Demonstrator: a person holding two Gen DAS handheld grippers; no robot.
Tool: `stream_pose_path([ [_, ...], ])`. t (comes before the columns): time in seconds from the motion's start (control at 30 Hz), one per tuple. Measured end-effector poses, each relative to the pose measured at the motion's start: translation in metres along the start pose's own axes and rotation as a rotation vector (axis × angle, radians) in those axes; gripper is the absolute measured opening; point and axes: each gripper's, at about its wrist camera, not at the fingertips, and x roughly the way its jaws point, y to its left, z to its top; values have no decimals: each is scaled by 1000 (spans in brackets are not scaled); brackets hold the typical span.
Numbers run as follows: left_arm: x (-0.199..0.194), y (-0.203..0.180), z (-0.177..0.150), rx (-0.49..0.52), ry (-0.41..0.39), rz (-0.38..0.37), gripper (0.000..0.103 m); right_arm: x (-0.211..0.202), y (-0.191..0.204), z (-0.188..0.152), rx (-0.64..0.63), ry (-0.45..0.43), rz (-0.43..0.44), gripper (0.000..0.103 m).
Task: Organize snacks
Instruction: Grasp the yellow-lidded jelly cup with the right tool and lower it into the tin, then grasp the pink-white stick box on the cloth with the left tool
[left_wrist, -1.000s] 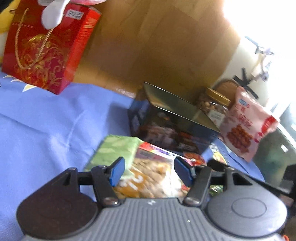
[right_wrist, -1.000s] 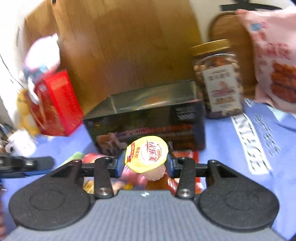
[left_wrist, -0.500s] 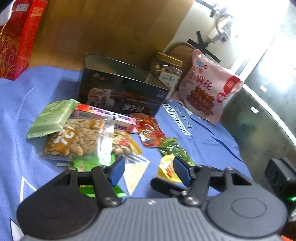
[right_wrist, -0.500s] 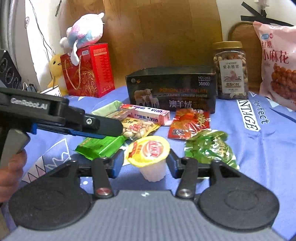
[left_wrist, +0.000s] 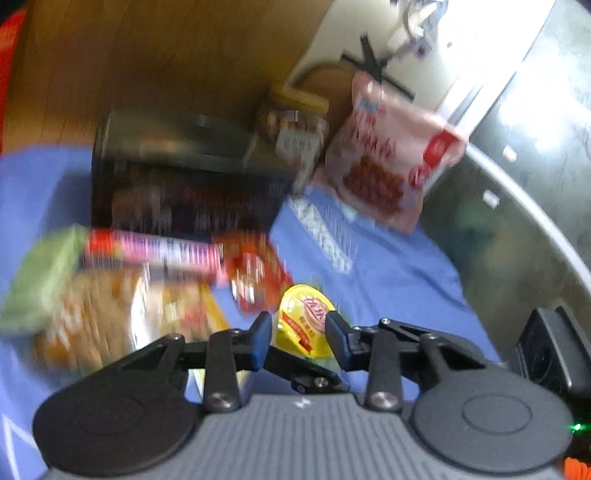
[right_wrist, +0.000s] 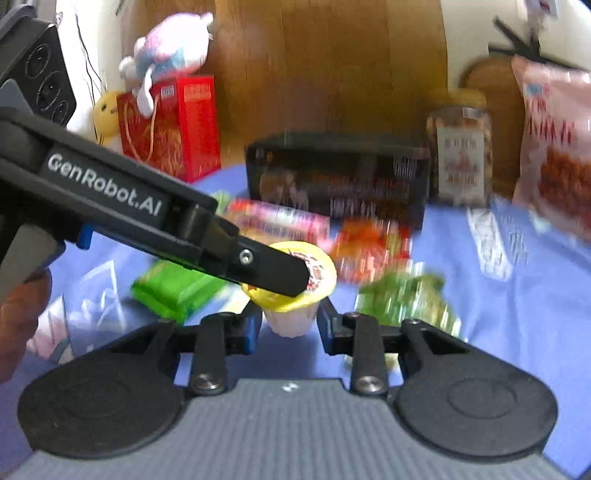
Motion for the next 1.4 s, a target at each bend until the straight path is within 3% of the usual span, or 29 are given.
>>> stream_pose_path([
  [0.1, -2, 5, 35, 10, -70, 11, 33, 9, -7, 27, -29, -58, -1, 35],
  [0.23, 8, 28, 82, -60, -135, 3, 31, 36, -19, 66, -53, -135, -15, 35],
  [0.4, 37, 53, 117, -105, -135, 33, 31, 79, -41, 104, -12, -139, -14, 35],
  [0.5, 50, 68, 119, -133, -100, 79, 38, 99, -47, 108, -12, -98, -21, 36],
  [0.57, 43, 75, 115, -127, -102, 77, 41, 103, -46, 105, -21, -76, -44, 39],
  [0.63, 23, 84, 107, -119, -140, 80, 47, 89, -45, 100, -11, -111, -57, 43],
  [0.77, -14, 109, 84, -129, -178, 166, 47, 45, -50, 74, 64, -151, 37, 42],
  [0.87, -21, 134, 70, -185, -134, 232, 47, 35, -40, 53, 10, -76, 83, 42],
  [0.97, -18, 155, 55, -267, -76, 218, 47, 45, -29, 38, -92, 15, 84, 42],
  [1.07, -5, 150, 47, -238, -31, 178, 48, 53, -19, 30, -132, 64, 81, 42],
  [1.2, 4, 115, 39, -81, -1, 248, 49, 67, -6, 33, -193, 68, 65, 42],
  [1.33, -11, 91, 13, -38, 39, 192, 50, 61, 0, 30, -192, 84, 71, 38],
  [1.4, -18, 81, 5, -22, 69, 153, 57, 57, -3, 28, -198, 96, 105, 38],
])
